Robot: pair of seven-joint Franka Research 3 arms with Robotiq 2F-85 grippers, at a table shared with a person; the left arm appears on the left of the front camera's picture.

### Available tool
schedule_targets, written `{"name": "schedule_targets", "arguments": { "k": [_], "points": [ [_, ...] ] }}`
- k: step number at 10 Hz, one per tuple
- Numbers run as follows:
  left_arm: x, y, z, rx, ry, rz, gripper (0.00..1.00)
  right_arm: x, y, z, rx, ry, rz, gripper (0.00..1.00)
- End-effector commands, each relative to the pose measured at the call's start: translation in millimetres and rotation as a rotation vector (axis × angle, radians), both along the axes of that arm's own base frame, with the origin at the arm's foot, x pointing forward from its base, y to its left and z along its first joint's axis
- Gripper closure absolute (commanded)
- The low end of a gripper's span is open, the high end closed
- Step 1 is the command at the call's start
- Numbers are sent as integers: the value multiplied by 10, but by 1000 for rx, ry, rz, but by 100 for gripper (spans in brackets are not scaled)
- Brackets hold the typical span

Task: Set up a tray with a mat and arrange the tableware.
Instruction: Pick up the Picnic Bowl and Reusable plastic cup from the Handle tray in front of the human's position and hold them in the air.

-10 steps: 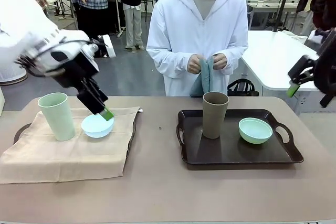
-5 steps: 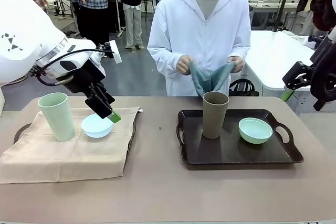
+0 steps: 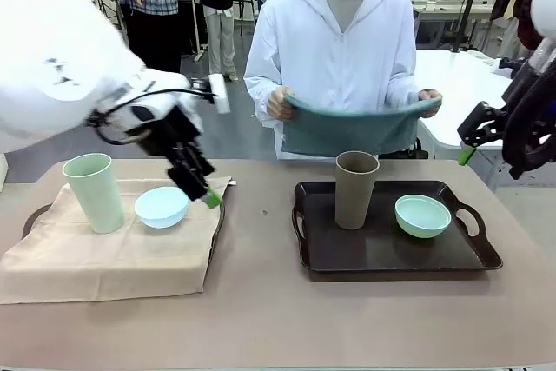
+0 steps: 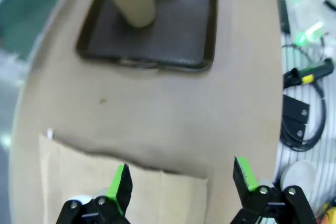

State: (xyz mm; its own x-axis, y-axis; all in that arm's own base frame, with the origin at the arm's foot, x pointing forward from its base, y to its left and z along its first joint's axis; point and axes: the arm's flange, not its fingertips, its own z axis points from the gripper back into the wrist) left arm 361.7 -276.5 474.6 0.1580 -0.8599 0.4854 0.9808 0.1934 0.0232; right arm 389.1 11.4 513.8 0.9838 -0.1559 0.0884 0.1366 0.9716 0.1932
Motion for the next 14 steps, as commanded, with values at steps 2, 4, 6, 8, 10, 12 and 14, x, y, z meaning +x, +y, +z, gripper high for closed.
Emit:
{"name": "schedule_targets", "arguments": {
  "k": [2,4,6,8,10,12,14],
  "points": [
    [380,-660,-262,-15,-48,-258,0,417,112,-378,-132,29,-66,0],
    [510,-946,-493,-40,-93,-404,0,508,189,-613,-154,53,-57,0],
    [730,-1218,-658,-101,-144,-426,0,519,216,-762,-157,64,-43,0],
    [941,-1426,-736,-163,-91,-332,0,498,234,-827,-140,71,-44,0],
    [1103,-1536,-782,-207,-87,-218,0,482,203,-898,-124,86,-38,0],
    [1052,-1475,-770,-165,-82,-289,0,477,211,-835,-130,86,-22,0],
    [1052,-1475,-770,-165,-82,-289,0,477,211,-835,-130,86,-22,0]
  ]
}}
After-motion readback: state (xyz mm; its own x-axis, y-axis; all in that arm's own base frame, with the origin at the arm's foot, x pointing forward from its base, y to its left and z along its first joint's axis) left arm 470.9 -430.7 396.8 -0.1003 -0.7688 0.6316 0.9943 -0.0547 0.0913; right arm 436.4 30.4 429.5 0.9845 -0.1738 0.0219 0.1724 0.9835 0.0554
